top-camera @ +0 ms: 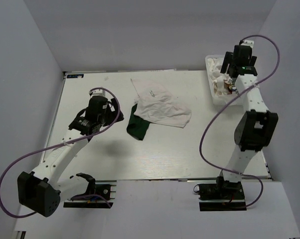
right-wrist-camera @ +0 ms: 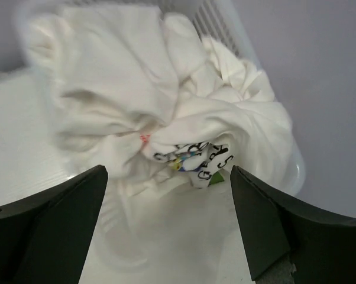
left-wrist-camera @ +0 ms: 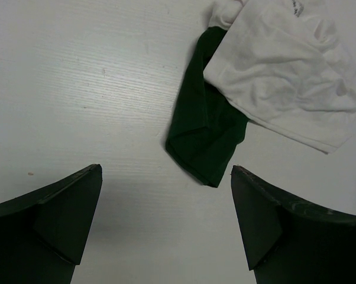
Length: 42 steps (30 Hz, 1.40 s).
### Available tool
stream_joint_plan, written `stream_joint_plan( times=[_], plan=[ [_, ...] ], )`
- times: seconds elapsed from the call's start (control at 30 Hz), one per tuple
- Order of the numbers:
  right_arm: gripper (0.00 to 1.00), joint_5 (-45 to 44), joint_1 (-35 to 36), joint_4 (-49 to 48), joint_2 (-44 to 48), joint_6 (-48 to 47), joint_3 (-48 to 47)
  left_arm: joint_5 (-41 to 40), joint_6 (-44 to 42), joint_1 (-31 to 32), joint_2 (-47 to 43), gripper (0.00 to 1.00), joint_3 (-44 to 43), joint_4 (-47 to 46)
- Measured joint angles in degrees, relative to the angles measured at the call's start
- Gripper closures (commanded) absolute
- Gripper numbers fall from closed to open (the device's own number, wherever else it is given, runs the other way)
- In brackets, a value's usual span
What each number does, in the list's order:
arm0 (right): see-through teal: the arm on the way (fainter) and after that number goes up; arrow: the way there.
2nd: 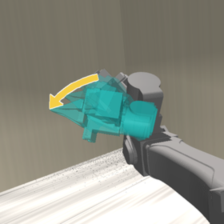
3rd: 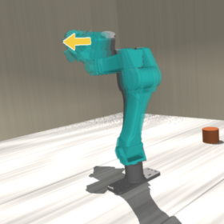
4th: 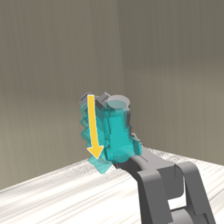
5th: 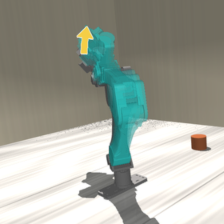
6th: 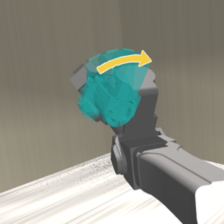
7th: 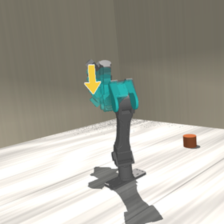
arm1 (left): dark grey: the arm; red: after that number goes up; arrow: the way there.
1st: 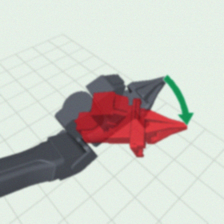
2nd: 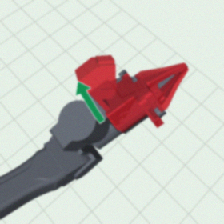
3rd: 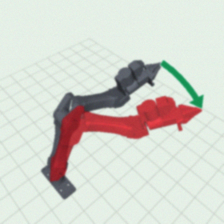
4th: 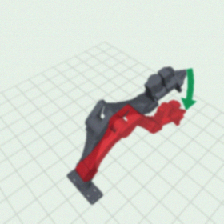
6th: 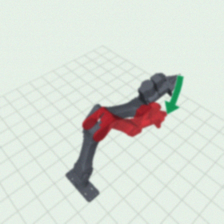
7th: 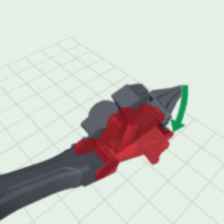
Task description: Fold and stack the t-shirts
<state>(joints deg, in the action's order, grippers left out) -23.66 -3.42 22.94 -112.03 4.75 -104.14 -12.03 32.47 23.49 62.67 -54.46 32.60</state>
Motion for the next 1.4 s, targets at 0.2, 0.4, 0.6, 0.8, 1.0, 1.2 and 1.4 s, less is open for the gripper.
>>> stream_joint_plan(
  times=[0.2,0.4,0.6,0.8,1.0,1.2,1.4],
  plan=[
    [0.10,3.0,10.3,-6.6,25.4,-0.1,14.8,4.0,-0.8,0.2,6.6,0.00,2.2,-1.6],
    [0.10,8.2,17.4,-9.9,38.1,7.1,36.7,13.0,-3.0,0.8,18.4,0.03,2.6,-7.6],
    [0.10,13.4,23.1,-9.4,36.3,12.1,51.0,16.0,-4.3,1.4,27.1,0.16,2.4,-10.4],
    [0.10,14.9,25.9,-10.9,30.5,14.6,52.2,16.3,-4.9,1.5,31.3,0.39,1.3,-12.1],
    [0.12,14.4,27.0,-11.5,18.9,16.0,49.2,16.0,-5.0,1.5,35.9,0.94,-1.1,-13.5],
    [0.72,11.1,28.0,-11.0,10.9,16.6,44.6,15.5,-5.7,1.5,38.4,1.00,-4.8,-12.9],
    [1.00,7.8,28.4,-9.3,9.5,16.9,41.4,12.7,-6.4,1.5,35.1,1.00,-5.9,-11.1]
  ],
)
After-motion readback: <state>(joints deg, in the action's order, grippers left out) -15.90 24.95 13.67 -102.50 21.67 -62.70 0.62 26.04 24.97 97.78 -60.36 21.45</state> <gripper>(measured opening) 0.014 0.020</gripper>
